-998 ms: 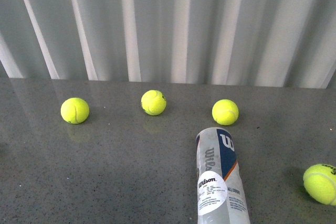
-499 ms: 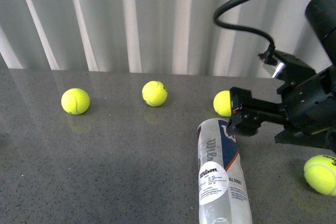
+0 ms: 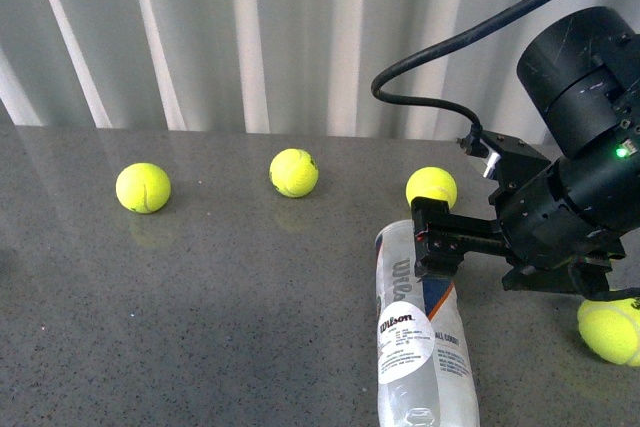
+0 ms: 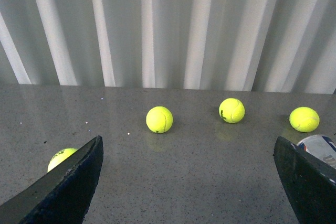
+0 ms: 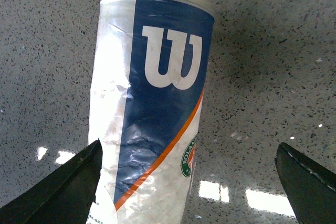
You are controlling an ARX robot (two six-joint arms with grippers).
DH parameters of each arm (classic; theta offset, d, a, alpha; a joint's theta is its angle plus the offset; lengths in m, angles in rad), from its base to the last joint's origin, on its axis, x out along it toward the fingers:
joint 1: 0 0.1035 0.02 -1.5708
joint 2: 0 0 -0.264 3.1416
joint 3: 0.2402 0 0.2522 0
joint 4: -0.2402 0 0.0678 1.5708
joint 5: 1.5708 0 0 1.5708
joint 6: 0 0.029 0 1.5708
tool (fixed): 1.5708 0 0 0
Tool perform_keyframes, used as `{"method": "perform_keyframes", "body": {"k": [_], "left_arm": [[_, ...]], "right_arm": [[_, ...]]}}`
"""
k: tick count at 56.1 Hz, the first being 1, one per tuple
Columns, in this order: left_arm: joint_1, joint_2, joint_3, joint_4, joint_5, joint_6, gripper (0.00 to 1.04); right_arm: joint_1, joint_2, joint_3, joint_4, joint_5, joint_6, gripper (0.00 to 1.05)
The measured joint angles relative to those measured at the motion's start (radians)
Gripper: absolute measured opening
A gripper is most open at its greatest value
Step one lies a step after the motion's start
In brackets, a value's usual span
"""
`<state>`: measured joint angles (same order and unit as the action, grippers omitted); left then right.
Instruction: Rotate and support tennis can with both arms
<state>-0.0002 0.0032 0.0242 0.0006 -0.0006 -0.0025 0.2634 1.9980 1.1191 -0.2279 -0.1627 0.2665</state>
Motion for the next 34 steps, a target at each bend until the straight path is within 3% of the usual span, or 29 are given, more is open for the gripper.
{"method": "perform_keyframes", "body": {"k": [34], "left_arm": [[0.0,0.0,0.0,0.0,0.0,0.0,0.98]], "right_arm": [[0.048,0.123,0.082,0.034,-0.033,0.03,0.97]]}}
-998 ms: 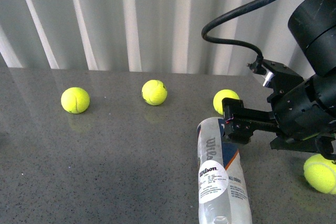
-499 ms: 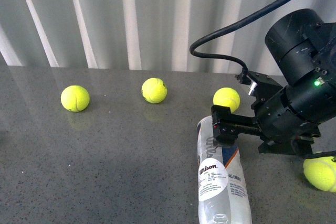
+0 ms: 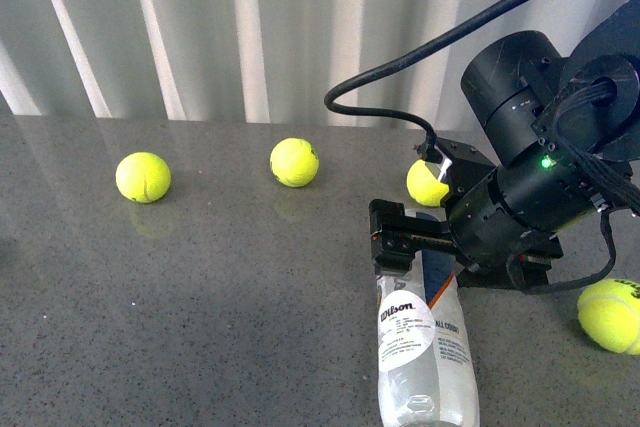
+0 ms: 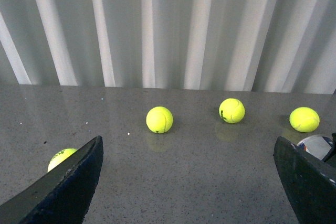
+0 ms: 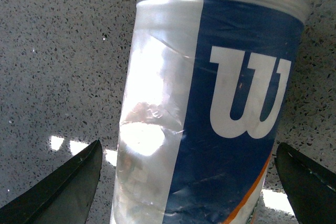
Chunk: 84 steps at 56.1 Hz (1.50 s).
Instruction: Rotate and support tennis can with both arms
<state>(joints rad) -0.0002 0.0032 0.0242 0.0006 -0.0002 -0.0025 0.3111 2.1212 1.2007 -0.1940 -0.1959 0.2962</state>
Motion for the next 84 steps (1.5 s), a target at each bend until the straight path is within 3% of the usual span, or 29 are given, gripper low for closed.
{"method": "perform_keyframes", "body": {"k": [6,25,48,59,71,84], "left_arm": [[0.0,0.0,0.0,0.0,0.0,0.0,0.98],[0.0,0.0,0.0,0.0,0.0,0.0,0.98],[0.0,0.0,0.0,0.0,0.0,0.0,0.98],[0.0,0.0,0.0,0.0,0.0,0.0,0.98],[0.0,0.0,0.0,0.0,0.0,0.0,0.98],[0.0,0.0,0.0,0.0,0.0,0.0,0.98]], "right_arm": [[0.003,0.0,-0.01,0.014,0.012,0.0,0.97],[0.004,0.0,-0.02,0.023,0.026,-0.001,0.55],[0.004,-0.018,-0.019,0.022,0.04,-0.011,0.22],[0.01,-0.062,-0.017,0.002,0.046,-0.031,0.12],[0.02,-0.095,-0.003,-0.011,0.068,-0.059,0.09],[0.053,-0.155,-0.043,0.084,0.268,-0.292,0.06]]}}
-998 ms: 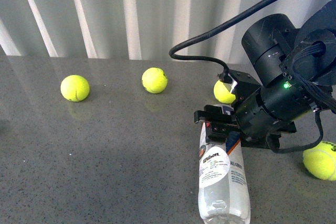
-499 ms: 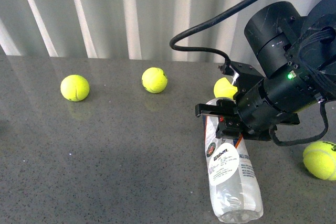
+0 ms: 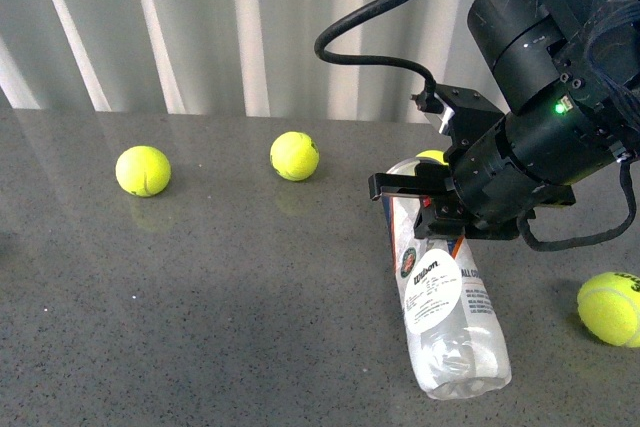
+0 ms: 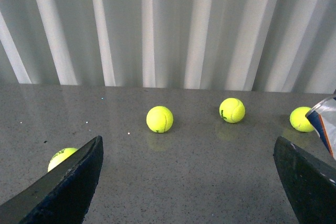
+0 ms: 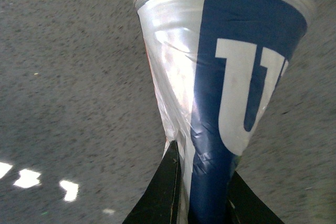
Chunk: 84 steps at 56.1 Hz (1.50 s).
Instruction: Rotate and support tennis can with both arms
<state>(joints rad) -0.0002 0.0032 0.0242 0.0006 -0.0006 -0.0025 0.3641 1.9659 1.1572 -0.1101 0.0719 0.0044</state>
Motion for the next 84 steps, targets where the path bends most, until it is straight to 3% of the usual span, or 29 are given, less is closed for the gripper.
{"method": "perform_keyframes", "body": {"k": [9,19,27,41,68,75,84], "left_arm": [[0.0,0.0,0.0,0.0,0.0,0.0,0.98],[0.0,0.0,0.0,0.0,0.0,0.0,0.98],[0.0,0.0,0.0,0.0,0.0,0.0,0.98],[0.0,0.0,0.0,0.0,0.0,0.0,0.98],[0.0,0.0,0.0,0.0,0.0,0.0,0.98],[0.0,0.0,0.0,0.0,0.0,0.0,0.98],[0.0,0.0,0.0,0.0,0.0,0.0,0.98]], "right_arm": [[0.017,-0.076,-0.082,0.159,0.015,-0.29,0.06],[0.019,-0.144,-0.181,0.258,-0.082,-0.676,0.06],[0.029,-0.153,-0.243,0.262,-0.164,-0.846,0.06],[0.107,-0.084,-0.199,0.247,-0.236,-0.967,0.06],[0.194,0.236,0.177,0.102,-0.302,-0.99,0.05],[0.22,0.257,0.214,0.063,-0.338,-0.957,0.05],[0.228,0.264,0.225,0.006,-0.313,-0.975,0.05]]}}
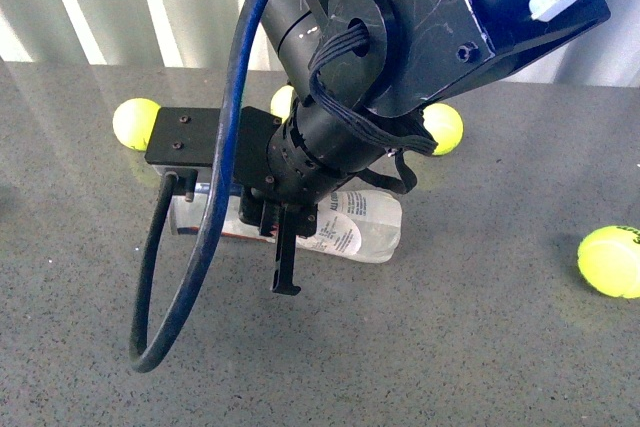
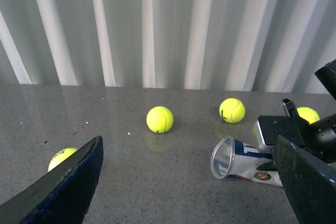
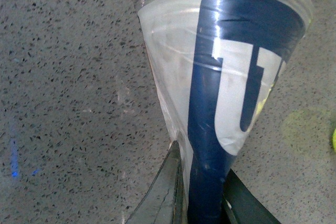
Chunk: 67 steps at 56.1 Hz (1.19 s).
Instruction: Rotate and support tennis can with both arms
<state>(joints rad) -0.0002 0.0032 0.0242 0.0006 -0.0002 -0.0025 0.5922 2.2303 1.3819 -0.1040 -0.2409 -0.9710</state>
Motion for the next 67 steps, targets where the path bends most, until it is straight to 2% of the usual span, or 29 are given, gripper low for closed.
{"method": "perform_keyframes", "body": {"k": [27,47,52,61,67], "left_arm": [[0.0,0.0,0.0,0.0,0.0,0.0,0.98],[0.0,0.0,0.0,0.0,0.0,0.0,0.98],[0.0,0.0,0.0,0.0,0.0,0.0,0.98],[0.0,0.0,0.0,0.0,0.0,0.0,0.98],[0.0,0.0,0.0,0.0,0.0,0.0,0.98]], "right_arm": [[-0.009,0.029,0.014,0.066,0.024,-0.001,0.06],[-0.013,0.032,-0.001,0.119,0.011,0.04,0.58],[-0.019,0.023,-0.021,0.125,0.01,0.05,0.75],[-0.034,-0.007,-0.056,0.14,0.011,0.055,0.99],[-0.045,-0.05,-0.101,0.167,0.01,0.055,0.97]]}}
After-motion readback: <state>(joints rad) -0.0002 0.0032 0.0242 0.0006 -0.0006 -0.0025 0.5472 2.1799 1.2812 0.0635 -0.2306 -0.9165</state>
